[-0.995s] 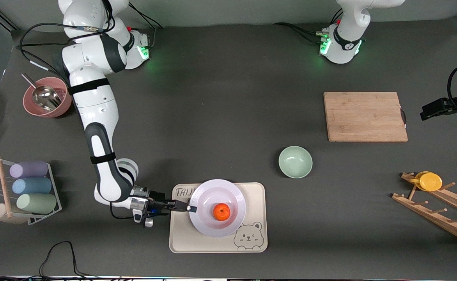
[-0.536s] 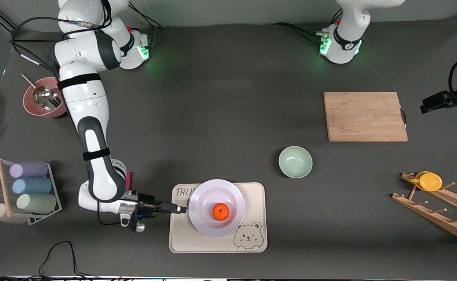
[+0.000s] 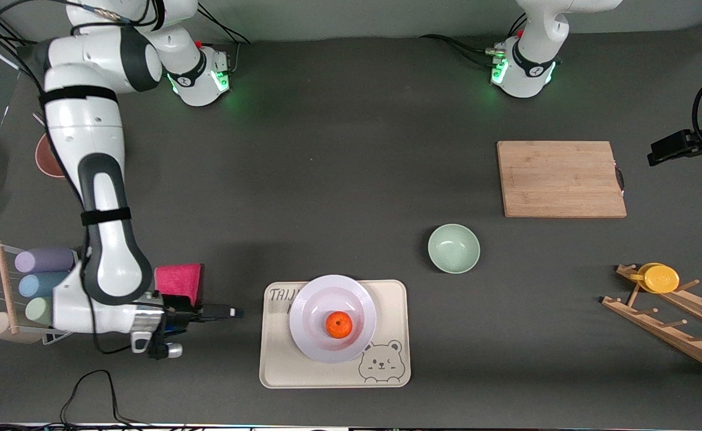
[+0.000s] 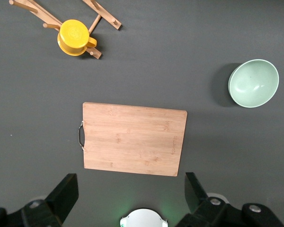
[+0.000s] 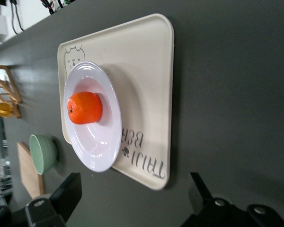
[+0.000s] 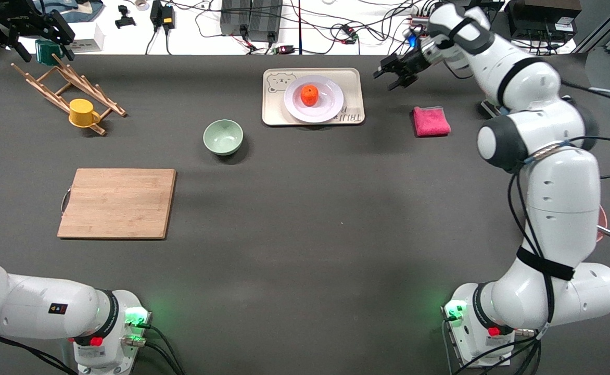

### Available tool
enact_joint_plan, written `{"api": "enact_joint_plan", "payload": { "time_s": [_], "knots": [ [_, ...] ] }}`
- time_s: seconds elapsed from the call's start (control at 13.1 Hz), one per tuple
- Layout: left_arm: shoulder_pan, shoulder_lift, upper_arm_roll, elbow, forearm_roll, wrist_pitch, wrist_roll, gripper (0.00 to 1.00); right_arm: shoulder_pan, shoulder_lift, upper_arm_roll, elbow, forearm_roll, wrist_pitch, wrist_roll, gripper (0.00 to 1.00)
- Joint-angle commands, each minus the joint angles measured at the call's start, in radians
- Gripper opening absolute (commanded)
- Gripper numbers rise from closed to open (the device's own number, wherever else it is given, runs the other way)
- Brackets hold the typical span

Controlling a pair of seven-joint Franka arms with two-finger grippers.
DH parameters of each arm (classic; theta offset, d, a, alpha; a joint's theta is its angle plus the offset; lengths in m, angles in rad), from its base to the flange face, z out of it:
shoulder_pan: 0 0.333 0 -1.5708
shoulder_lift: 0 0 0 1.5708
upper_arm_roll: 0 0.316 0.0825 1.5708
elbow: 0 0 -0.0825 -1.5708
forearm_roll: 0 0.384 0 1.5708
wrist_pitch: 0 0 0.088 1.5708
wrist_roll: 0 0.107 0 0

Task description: Place orange and plate with both arms

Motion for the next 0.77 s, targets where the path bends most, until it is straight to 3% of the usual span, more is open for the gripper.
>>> {"api": "enact_joint_plan", "payload": {
  "time_s": [0.0, 0.08, 0.31, 0.69],
  "knots": [
    [-0.007, -0.02, 0.002, 0.027, 0.005, -0.065, 0.009, 1.0, 0.001, -0.205, -0.023, -0.129, -0.182, -0.097, 0.068, 1.0],
    [-0.008, -0.021, 0.0, 0.041, 0.005, -0.074, 0.008, 1.0, -0.002, -0.282, -0.039, -0.173, -0.231, -0.127, 0.128, 1.0],
    [-0.008, -0.021, 0.0, 0.061, -0.001, -0.104, 0.008, 1.0, -0.019, -0.497, -0.04, -0.273, -0.485, -0.199, 0.203, 1.0],
    [-0.013, -0.033, -0.015, 0.027, 0.01, -0.049, -0.044, 1.0, -0.064, -0.718, -0.03, -0.338, -0.743, -0.329, 0.231, 1.0]
  ]
}}
